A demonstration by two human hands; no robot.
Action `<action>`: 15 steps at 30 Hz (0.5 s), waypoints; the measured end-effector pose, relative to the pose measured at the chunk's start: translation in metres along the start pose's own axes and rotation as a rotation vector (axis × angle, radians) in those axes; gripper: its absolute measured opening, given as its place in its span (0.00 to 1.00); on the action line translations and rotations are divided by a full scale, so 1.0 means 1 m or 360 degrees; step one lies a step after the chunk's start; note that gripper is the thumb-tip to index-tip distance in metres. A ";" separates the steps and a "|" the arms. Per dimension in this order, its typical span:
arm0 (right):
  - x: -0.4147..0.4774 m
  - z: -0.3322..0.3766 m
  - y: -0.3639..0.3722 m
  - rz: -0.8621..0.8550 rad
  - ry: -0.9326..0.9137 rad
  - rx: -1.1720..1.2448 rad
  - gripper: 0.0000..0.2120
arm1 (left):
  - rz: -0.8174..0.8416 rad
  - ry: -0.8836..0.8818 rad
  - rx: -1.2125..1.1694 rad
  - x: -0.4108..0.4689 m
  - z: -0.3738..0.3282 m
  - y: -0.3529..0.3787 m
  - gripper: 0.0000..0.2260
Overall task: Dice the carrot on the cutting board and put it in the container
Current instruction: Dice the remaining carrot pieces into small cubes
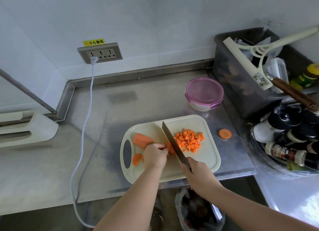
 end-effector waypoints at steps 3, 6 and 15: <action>0.004 0.005 -0.003 -0.0038 -0.0013 -0.0104 0.10 | 0.0005 -0.0065 -0.0078 0.006 -0.003 0.000 0.04; 0.004 0.008 0.001 -0.0032 -0.0027 -0.0164 0.11 | 0.0026 -0.0148 -0.0122 0.011 -0.001 0.000 0.04; 0.005 0.008 0.006 -0.0016 -0.0017 -0.0276 0.12 | 0.0010 -0.0230 -0.0257 0.012 0.005 0.001 0.07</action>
Point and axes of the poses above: each hand's wrist, its own x-axis towards the middle knuckle, its own y-axis out of the palm, z = x × y, the point moved 7 cm from there along x, towards the middle knuckle, and after that the axes turned 14 degrees about -x, right-handed, at the moved point
